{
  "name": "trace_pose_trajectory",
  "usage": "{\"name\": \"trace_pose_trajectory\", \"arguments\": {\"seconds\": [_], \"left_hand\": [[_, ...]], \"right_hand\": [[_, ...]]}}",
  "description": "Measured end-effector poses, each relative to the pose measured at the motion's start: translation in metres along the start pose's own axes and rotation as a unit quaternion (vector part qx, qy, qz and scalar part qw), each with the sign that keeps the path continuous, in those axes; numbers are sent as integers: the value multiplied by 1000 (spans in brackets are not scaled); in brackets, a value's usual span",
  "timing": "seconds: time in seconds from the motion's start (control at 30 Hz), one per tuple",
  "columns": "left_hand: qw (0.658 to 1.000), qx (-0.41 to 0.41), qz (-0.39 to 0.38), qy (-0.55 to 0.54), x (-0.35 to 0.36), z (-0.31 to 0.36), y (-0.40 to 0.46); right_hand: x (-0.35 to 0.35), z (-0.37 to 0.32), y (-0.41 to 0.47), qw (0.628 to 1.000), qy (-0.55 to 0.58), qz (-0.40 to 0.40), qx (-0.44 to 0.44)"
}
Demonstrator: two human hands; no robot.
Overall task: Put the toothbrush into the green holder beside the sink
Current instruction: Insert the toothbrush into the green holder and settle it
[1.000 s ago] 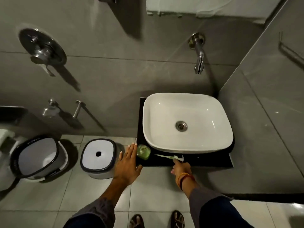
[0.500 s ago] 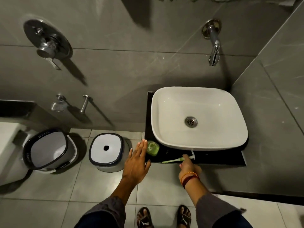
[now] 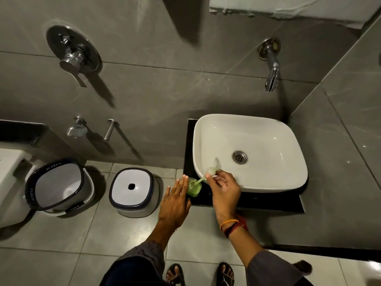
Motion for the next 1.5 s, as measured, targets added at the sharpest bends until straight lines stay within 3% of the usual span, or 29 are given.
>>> {"name": "trace_pose_trajectory", "arguments": {"seconds": [0.23, 0.43, 0.63, 0.97, 1.17, 1.33, 1.5], "left_hand": [[1000, -3, -4, -4, -1, 2, 0], [1000, 0, -3, 1, 2, 1, -1], [1000, 2, 2, -6, 8, -3, -2], [1000, -6, 3, -1, 7, 0, -1], [1000, -1, 4, -3, 6, 1, -3], [1000, 10, 11, -1, 7, -6, -6], [1000, 12, 6, 29, 9, -4, -4]], "right_hand": [[25, 16, -1, 984, -142, -79, -72], [34, 27, -9, 927, -316, -185, -80], [35, 22, -13, 922, -314, -198, -113], [44, 17, -9, 898, -384, -194, -91], [41, 20, -8, 906, -347, -218, -104], [45, 21, 7, 872, -378, -283, -127], [44, 25, 3, 870, -401, -261, -118]]}}
Point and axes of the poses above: each hand's wrist, its own y-axis towards the middle knuckle, its own x-axis out of the palm, z = x × y, the point moved 1 cm from there along y, towards the middle knuckle, and after that the axes turned 5 degrees about -x, right-handed, at the moved point
